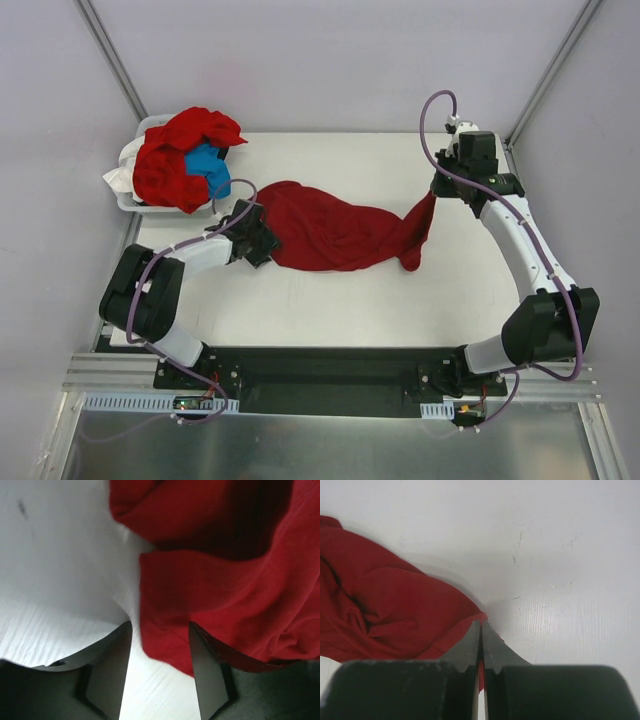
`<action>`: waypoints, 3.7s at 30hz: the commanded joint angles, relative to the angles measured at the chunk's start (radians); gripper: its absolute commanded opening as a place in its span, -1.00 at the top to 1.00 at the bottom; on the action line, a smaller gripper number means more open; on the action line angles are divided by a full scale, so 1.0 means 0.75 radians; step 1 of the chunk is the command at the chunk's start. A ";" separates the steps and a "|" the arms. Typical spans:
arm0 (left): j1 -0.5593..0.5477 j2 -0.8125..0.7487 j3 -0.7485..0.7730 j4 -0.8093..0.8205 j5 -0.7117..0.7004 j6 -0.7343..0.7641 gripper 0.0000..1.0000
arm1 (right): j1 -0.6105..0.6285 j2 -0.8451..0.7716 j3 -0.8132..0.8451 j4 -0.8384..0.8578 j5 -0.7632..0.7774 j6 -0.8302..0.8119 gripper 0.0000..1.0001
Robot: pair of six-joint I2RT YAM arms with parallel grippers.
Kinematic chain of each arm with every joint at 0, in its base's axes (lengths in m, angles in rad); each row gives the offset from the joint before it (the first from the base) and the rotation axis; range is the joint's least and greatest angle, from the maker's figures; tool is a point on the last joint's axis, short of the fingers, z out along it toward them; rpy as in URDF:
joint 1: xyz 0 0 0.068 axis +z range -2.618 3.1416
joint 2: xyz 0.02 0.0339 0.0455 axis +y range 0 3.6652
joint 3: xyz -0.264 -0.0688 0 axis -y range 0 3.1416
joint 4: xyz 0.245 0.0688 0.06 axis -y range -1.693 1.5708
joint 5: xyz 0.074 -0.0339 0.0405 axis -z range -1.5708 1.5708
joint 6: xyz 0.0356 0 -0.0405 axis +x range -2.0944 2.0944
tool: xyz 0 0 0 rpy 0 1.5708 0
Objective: Fold and stack the t-shirts
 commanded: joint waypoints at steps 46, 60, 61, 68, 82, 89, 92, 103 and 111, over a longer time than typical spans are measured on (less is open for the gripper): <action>-0.124 -0.457 0.004 -0.834 0.114 -0.058 -0.28 | 0.029 -0.104 -0.005 -0.149 0.093 -0.020 0.99; 0.154 -0.574 -0.365 -0.445 0.067 -0.137 0.32 | 0.104 -0.098 -0.013 -0.162 0.097 -0.024 0.98; 0.159 -0.556 -0.339 -0.417 0.061 -0.116 0.33 | 0.108 -0.098 -0.013 -0.162 0.099 -0.026 0.98; 0.161 -0.384 -0.251 -0.357 0.084 0.080 0.28 | 0.110 -0.098 -0.007 -0.172 0.120 -0.026 0.98; 0.157 -0.375 -0.169 -0.286 0.116 0.340 0.15 | 0.131 -0.082 -0.003 -0.178 0.122 0.002 0.98; 0.040 -0.445 -0.132 -0.257 0.159 0.489 0.11 | 0.141 -0.061 0.013 -0.178 0.130 0.008 0.98; -0.003 -0.372 -0.095 -0.210 0.163 0.524 0.08 | 0.153 -0.043 0.026 -0.178 0.124 0.012 0.98; -0.099 -0.055 0.032 -0.036 0.237 0.592 0.21 | 0.172 -0.061 0.024 -0.190 0.169 0.004 0.98; -0.267 0.005 0.144 -0.069 0.208 0.551 0.96 | 0.172 -0.059 0.022 -0.192 0.175 0.006 0.98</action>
